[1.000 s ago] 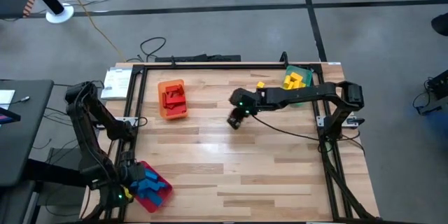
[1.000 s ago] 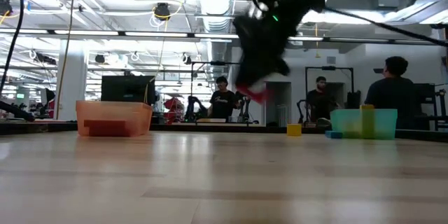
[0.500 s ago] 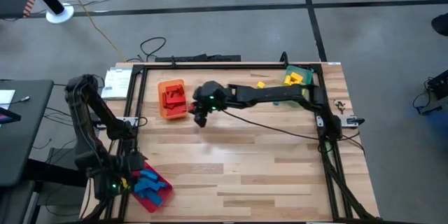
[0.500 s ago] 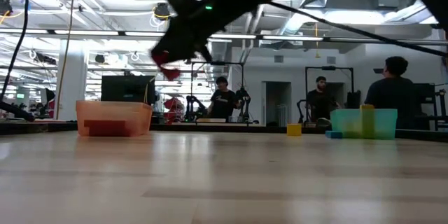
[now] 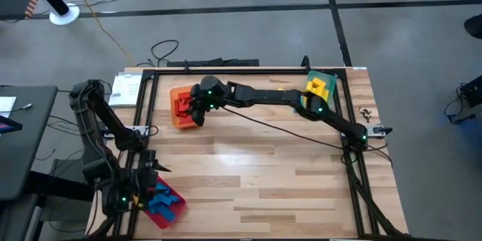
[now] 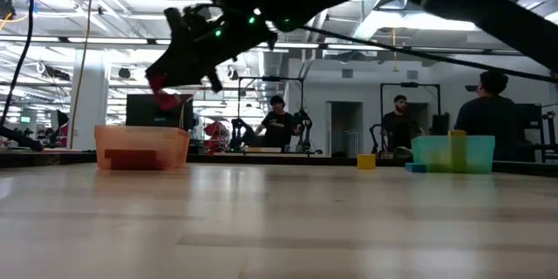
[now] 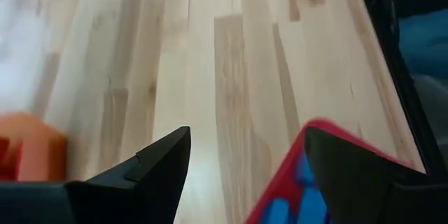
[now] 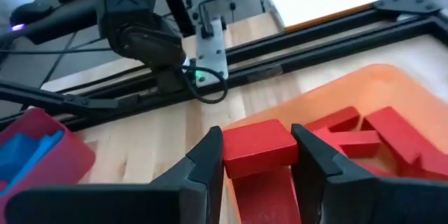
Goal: Sort blocks
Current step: Put the red wooden block into the orange bin, then move the yellow wooden block to the middle left of the table
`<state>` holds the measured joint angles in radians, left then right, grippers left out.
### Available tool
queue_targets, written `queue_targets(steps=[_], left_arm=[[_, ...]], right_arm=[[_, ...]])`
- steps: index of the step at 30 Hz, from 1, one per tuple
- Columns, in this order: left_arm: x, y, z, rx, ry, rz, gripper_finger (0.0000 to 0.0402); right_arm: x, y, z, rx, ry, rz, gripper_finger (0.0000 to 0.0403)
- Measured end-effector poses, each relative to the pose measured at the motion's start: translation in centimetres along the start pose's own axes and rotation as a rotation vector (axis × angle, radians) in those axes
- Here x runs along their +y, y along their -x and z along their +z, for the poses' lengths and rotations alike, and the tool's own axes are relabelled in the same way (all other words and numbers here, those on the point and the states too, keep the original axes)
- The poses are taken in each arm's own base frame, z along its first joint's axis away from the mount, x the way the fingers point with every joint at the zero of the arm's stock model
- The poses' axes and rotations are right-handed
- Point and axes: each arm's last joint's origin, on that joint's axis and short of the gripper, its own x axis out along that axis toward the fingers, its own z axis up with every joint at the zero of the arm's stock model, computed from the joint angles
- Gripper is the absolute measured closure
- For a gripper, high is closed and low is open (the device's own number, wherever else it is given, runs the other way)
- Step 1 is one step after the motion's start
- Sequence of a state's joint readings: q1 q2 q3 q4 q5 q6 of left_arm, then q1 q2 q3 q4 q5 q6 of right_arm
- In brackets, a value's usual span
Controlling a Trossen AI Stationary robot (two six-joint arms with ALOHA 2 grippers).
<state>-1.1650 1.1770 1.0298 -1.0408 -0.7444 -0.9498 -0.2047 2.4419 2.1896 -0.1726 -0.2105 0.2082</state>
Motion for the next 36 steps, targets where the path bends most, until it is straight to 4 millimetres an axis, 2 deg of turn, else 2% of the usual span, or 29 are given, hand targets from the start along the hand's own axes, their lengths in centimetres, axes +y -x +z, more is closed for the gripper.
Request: queue_targets(steps=[6,10,20,24,31,36], left_arm=[[-0.2,-0.4,1.0,-0.088,-0.058,0.012,0.0127],[-0.1,-0.7,1.5,-0.105,-0.082,0.018,0.0127],[0.5,-1.5,2.4,-0.117,-0.088,0.059,0.0127],[0.6,-1.8,2.8,-0.131,-0.104,0.066,0.0127],[1.0,-2.1,3.2,-0.130,-0.108,0.087,0.0127],[1.1,-2.3,3.4,-0.130,-0.126,0.097,0.0127]], right_arm=[[-1.3,-1.5,-0.3,-0.014,-0.013,0.019,0.0275],[-2.0,-1.5,-0.5,0.006,-0.040,0.012,0.0264],[-1.3,-1.6,-0.7,0.030,-0.032,0.069,0.0154],[-1.4,-1.6,-0.9,0.047,-0.038,0.063,0.0129],[-1.0,0.5,0.1,0.140,-0.045,-0.020,0.0125],[0.6,3.0,1.4,0.203,0.001,-0.126,0.0125]])
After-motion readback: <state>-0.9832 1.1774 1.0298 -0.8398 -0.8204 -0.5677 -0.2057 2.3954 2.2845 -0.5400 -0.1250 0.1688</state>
